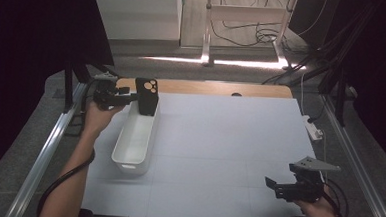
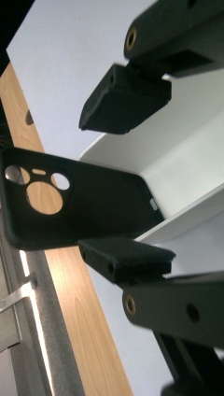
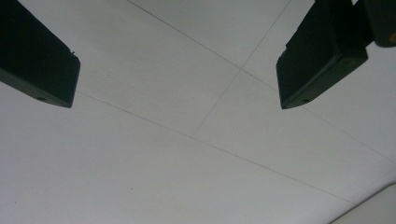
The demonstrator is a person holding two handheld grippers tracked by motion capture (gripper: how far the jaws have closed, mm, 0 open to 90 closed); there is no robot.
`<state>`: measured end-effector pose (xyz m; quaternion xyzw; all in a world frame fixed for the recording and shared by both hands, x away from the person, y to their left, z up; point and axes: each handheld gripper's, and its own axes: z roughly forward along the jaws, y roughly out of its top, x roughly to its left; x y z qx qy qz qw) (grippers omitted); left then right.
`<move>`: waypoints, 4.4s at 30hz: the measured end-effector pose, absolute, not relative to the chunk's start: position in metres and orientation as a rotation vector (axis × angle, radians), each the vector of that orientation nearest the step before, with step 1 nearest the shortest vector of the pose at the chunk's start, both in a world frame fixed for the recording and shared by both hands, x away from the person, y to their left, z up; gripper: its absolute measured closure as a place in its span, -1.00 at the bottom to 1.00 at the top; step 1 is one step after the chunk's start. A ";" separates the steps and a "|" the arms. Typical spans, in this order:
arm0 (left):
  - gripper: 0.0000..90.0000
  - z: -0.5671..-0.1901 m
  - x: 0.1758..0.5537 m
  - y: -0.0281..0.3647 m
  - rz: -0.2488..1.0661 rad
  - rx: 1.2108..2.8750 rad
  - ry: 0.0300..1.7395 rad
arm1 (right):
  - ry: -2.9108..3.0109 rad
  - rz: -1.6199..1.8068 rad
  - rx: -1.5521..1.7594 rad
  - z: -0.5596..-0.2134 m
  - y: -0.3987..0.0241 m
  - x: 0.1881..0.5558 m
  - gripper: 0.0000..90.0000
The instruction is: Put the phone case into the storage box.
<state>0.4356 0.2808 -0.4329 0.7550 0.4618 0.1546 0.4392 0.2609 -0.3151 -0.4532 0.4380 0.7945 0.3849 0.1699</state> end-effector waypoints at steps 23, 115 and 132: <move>-0.76 -0.436 0.401 0.260 0.415 1.883 1.161 | 2.260 1.083 1.240 -0.453 -0.314 0.261 -1.00; -1.00 -0.439 0.271 0.253 0.361 1.922 1.045 | 2.271 1.100 1.229 -0.453 -0.314 0.260 -1.00; -1.00 -0.441 0.240 0.264 0.382 1.901 1.056 | 2.264 1.095 1.239 -0.453 -0.314 0.260 -1.00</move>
